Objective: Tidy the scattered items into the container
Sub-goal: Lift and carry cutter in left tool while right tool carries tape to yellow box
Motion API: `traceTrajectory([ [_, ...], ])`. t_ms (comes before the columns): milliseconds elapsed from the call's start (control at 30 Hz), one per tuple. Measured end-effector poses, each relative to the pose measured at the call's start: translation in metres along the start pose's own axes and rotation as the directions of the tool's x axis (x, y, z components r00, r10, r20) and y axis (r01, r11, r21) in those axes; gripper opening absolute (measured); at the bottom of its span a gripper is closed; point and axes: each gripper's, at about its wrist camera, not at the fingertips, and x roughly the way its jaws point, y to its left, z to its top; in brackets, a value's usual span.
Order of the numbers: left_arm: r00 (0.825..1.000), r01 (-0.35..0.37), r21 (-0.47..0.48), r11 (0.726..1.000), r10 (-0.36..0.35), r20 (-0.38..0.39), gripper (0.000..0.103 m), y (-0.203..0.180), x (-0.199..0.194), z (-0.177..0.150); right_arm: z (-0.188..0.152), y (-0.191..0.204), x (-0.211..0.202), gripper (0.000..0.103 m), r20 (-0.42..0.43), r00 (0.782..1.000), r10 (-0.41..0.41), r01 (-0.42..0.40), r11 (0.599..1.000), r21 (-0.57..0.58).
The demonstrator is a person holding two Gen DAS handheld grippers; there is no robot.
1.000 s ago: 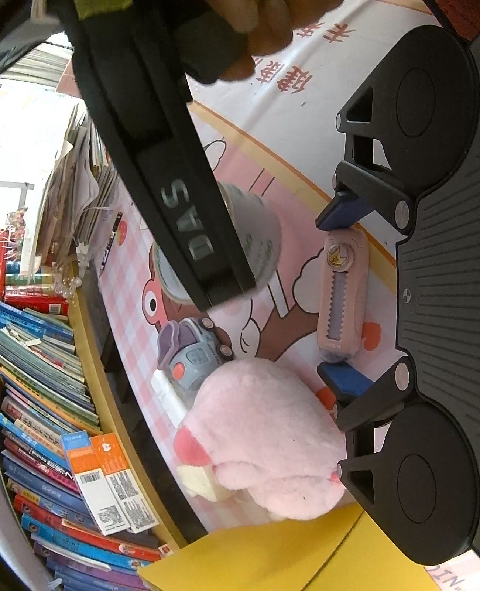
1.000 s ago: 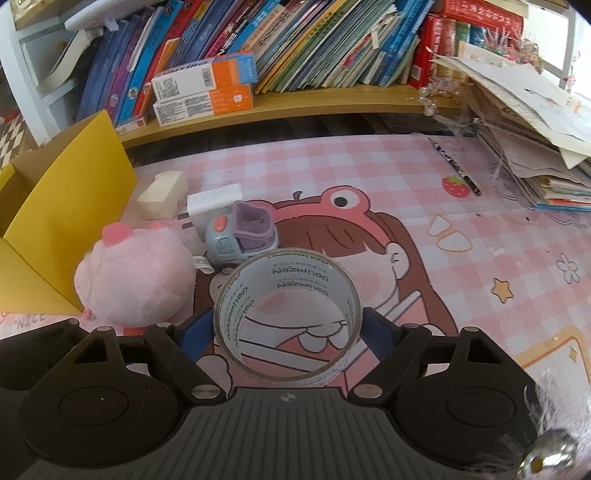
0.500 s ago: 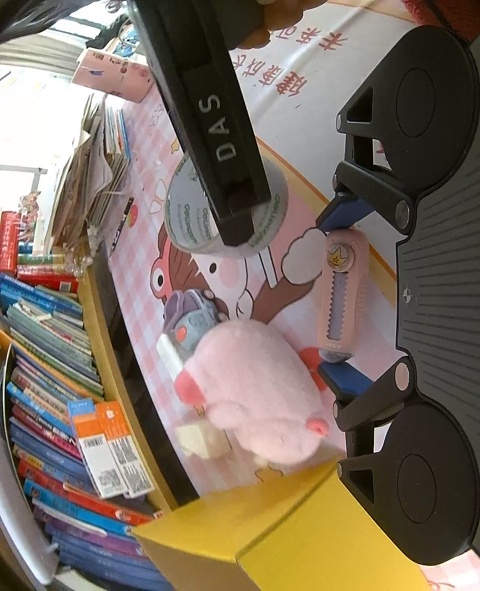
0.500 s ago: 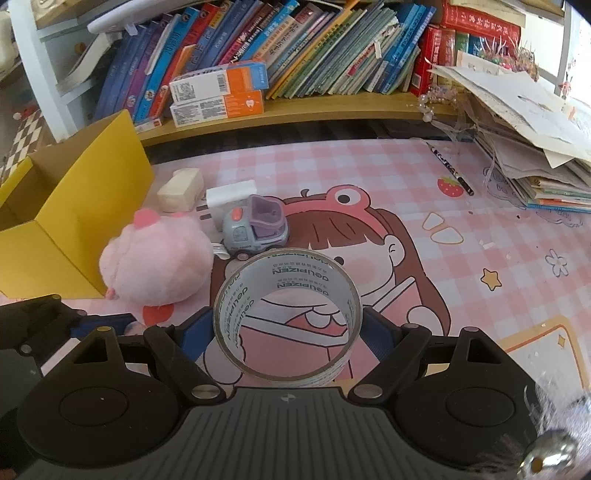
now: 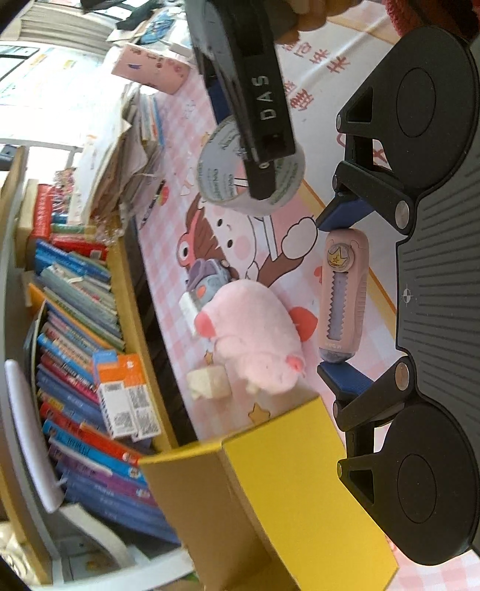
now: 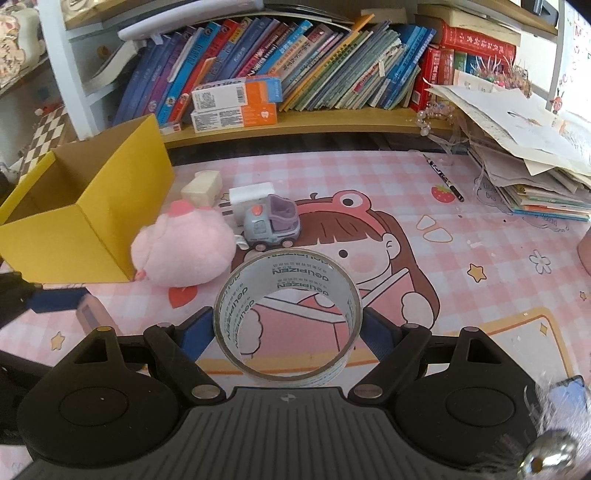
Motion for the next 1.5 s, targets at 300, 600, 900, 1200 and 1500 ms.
traceTrajectory([
  [300, 0.999, -0.021, -0.019, 1.000, 0.022, 0.049, 0.078, 0.006, -0.033, -0.011, -0.011, 0.021, -0.026, 0.083, 0.027, 1.000, 0.013, -0.012, 0.999, -0.043],
  [600, 0.996, -0.026, -0.002, 1.000, 0.026, 0.086, 0.078, 0.009, -0.055, -0.017, -0.016, 0.036, -0.043, 0.083, 0.052, 0.999, 0.014, -0.011, 0.999, -0.053],
  [900, 0.994, -0.044, 0.002, 0.999, 0.044, 0.098, 0.078, 0.019, -0.072, -0.026, -0.018, 0.056, -0.049, 0.083, 0.064, 0.997, 0.033, -0.029, 0.998, -0.062],
  [1200, 0.991, -0.060, -0.026, 0.998, 0.063, 0.115, 0.078, 0.037, -0.084, -0.033, -0.017, 0.076, -0.051, 0.083, 0.070, 0.997, 0.042, -0.037, 0.996, -0.082],
  [1500, 0.986, -0.064, -0.048, 0.997, 0.071, 0.152, 0.078, 0.052, -0.093, -0.034, -0.017, 0.091, -0.053, 0.083, 0.073, 0.997, 0.027, -0.018, 0.993, -0.118],
])
